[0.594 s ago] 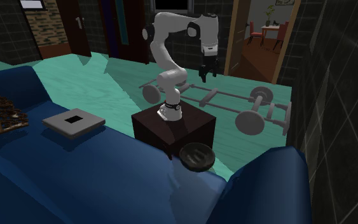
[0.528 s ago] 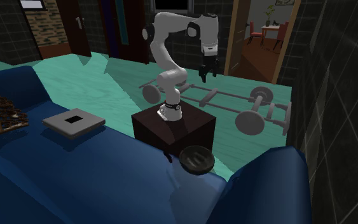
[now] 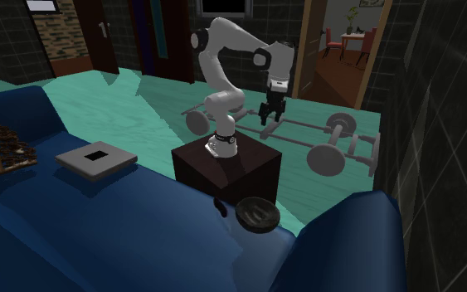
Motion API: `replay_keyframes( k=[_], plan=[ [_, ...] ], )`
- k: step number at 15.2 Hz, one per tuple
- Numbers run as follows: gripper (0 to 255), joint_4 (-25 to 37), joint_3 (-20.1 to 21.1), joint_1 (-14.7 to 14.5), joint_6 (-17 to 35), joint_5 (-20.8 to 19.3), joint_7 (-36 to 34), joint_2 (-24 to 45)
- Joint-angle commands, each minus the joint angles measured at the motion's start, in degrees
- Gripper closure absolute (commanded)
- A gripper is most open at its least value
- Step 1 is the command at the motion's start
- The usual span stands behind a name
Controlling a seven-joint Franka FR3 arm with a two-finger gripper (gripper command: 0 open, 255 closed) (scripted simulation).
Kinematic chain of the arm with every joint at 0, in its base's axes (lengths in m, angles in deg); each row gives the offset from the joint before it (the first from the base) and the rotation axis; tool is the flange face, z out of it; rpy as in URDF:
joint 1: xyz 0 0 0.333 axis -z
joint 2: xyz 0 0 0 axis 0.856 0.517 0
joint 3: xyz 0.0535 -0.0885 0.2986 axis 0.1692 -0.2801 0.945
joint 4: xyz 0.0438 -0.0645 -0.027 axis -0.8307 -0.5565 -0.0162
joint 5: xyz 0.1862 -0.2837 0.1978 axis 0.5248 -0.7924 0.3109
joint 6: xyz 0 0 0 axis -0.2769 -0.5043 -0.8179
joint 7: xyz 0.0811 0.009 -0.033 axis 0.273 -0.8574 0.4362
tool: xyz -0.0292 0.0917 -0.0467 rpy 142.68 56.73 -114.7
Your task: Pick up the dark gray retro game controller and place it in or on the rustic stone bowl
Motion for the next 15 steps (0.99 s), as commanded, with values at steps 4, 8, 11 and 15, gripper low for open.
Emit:
replay_keyframes(
  k=[4, 8, 11, 15],
  plan=[
    [0, -4.91, 4.57, 3.74, 8.96, -9.20, -5.85, 5.98],
    [0, -7.07, 8.05, 8.29, 15.09, -18.86, -12.56, 12.33],
    [0, -7.52, 10.55, 12.49, 18.47, -27.99, -19.24, 17.97],
    [0, -6.34, 12.93, 18.00, 19.97, -42.43, -30.05, 26.49]
  ],
)
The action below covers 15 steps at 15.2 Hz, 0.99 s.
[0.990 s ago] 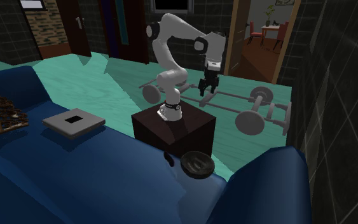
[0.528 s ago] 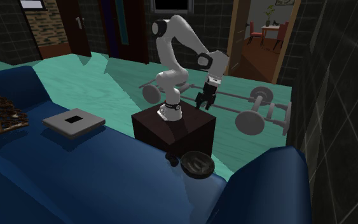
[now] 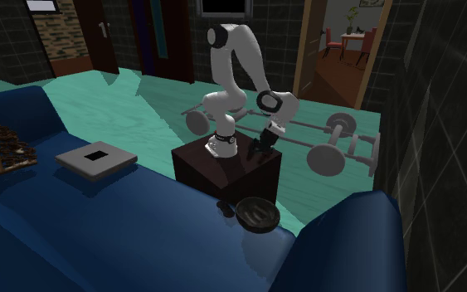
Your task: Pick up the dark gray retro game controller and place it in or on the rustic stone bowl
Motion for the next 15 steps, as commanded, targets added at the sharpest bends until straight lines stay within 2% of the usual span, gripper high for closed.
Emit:
replay_keyframes(
  k=[1, 4, 8, 12, 15],
  plan=[
    [0, 1.09, 0.78, 2.64, -0.06, -8.00, -5.79, 4.52],
    [0, 3.37, 0.63, 5.05, -2.35, -18.91, -13.84, 11.37],
    [0, 7.14, -1.22, 6.59, -7.55, -31.31, -22.50, 20.17],
    [0, 11.40, -4.18, 7.13, -13.64, -41.12, -28.61, 28.15],
    [0, 14.52, -6.53, 7.26, -17.76, -46.59, -31.55, 33.06]
  ],
)
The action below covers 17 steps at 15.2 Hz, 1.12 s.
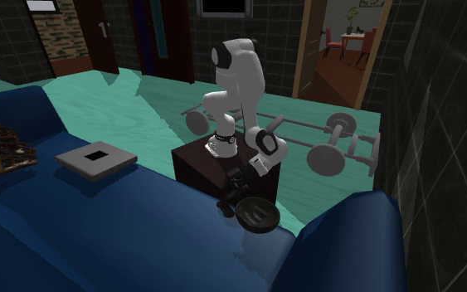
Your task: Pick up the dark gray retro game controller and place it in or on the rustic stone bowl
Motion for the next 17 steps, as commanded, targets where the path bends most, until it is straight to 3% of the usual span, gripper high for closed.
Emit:
replay_keyframes(
  k=[1, 8, 15, 16, 17],
  plan=[
    [0, 1.23, -1.17, 0.36, -1.06, -2.54, -0.95, 1.79],
    [0, 2.78, -3.56, 2.51, 1.03, -6.87, -1.80, 4.23],
    [0, 2.79, -3.56, 2.51, 1.03, -6.86, -1.79, 4.23],
    [255, 2.79, -3.56, 2.51, 1.03, -6.86, -1.79, 4.23],
    [255, 2.79, -3.56, 2.51, 1.03, -6.86, -1.79, 4.23]
  ],
)
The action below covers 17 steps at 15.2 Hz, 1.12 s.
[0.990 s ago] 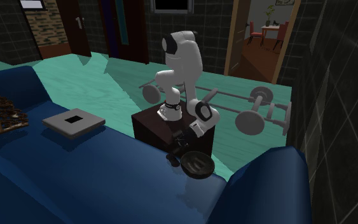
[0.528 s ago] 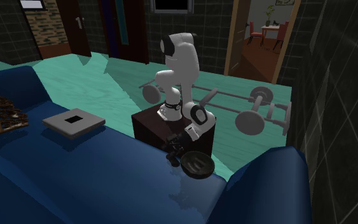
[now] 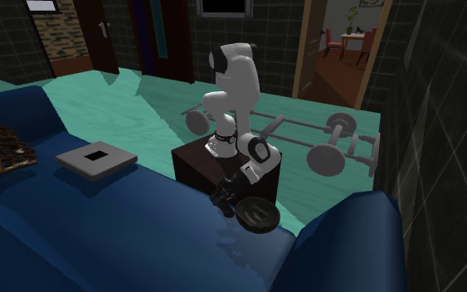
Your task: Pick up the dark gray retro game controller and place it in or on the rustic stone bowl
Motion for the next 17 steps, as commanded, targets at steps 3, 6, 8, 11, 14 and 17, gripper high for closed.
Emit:
replay_keyframes(
  k=[3, 6, 8, 11, 14, 17],
  plan=[
    [255, 0.00, 0.00, 0.00, 0.00, 0.00, 0.00, 0.00],
    [255, 0.00, 0.00, 0.00, 0.00, 0.00, 0.00, 0.00],
    [255, 0.00, 0.00, 0.00, 0.00, 0.00, 0.00, 0.00],
    [0, -0.84, 0.89, 9.98, 25.94, 10.61, 15.61, -7.13],
    [0, -1.48, 12.40, 29.47, 44.71, 68.05, 73.28, -8.54],
    [0, -0.52, 14.70, 32.66, 45.72, 62.68, 69.42, -5.46]
  ],
)
